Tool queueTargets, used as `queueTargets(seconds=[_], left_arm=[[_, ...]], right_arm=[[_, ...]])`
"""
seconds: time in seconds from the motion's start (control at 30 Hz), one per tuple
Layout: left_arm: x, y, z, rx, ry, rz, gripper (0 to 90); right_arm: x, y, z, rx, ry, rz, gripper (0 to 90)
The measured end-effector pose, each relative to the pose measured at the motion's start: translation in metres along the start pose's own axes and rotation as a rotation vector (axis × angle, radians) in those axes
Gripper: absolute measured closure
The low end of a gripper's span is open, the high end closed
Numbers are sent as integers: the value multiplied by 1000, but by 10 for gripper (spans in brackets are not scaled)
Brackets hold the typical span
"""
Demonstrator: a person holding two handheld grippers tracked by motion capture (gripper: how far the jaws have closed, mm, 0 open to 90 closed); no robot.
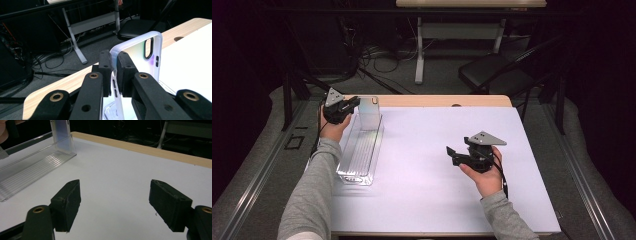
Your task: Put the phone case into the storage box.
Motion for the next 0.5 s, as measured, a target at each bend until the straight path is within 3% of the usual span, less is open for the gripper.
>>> queueTargets(seconds=[0.5], left_arm=[[-2, -2, 3, -11, -46, -10, 833]], right_arm=[[-1, 0, 0, 1, -5, 2, 254]])
Point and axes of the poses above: each handheld gripper's, and its own axes: y roughly backward along the jaws, x roughly out of its top, z roughly to its right, the point moved 6 cm from there along -y, roughly forward along the jaws, and after that the axes turned 1 degree about z, right-handed, at the moved point
